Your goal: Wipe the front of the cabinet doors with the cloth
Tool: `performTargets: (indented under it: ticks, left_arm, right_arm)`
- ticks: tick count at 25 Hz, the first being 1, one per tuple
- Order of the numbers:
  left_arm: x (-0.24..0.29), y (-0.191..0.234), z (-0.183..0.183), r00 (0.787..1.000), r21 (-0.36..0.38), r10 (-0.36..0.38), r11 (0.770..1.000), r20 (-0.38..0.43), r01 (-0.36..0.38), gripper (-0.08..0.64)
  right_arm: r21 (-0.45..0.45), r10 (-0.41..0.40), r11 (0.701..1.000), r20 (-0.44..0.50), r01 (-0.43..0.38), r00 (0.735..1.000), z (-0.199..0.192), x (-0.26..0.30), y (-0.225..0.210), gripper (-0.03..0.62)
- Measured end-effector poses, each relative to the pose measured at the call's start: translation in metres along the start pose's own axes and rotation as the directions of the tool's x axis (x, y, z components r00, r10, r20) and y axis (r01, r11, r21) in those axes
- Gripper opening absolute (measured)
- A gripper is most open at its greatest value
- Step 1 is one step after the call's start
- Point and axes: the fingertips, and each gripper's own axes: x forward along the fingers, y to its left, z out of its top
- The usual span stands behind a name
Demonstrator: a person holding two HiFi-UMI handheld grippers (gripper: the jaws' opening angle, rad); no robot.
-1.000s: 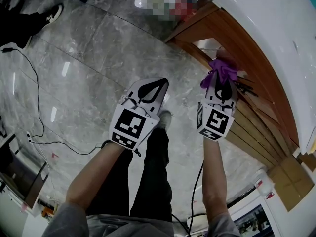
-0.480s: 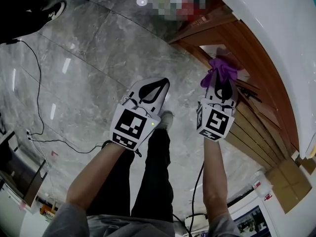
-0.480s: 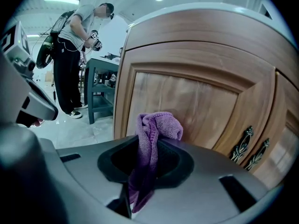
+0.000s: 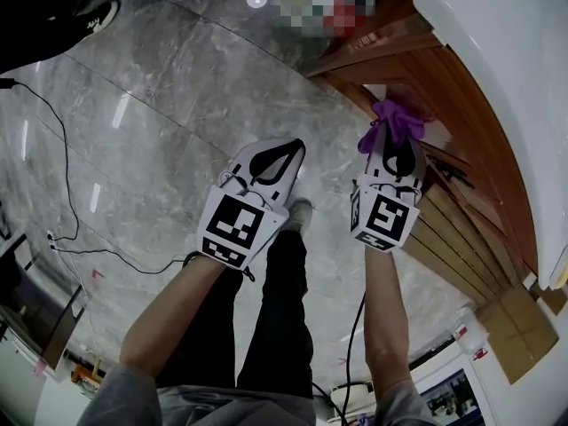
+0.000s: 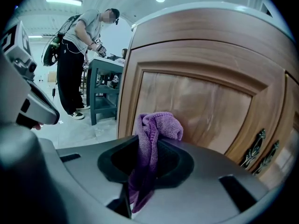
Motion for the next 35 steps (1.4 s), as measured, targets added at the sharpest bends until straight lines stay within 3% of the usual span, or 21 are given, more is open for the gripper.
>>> performTargets:
  ticks: [29, 35]
  left_arm:
    - [0.002, 0.018, -0.004, 0.999, -0.025, 0.032, 0.999, -0.008, -0.032, 0.009]
    - [0.0, 0.022, -0.005, 0.999, -0.035, 0.042, 0.999, -0.011, -0.042, 0.009]
  right_arm:
    - [-0.014, 0.089, 0.996, 0.067, -0.088, 0.994, 0.021, 0.022, 0.037, 0.081]
    - [0.022, 0.096, 0.995, 0.082, -0.098, 0.992, 0.027, 0.023, 0.044, 0.081]
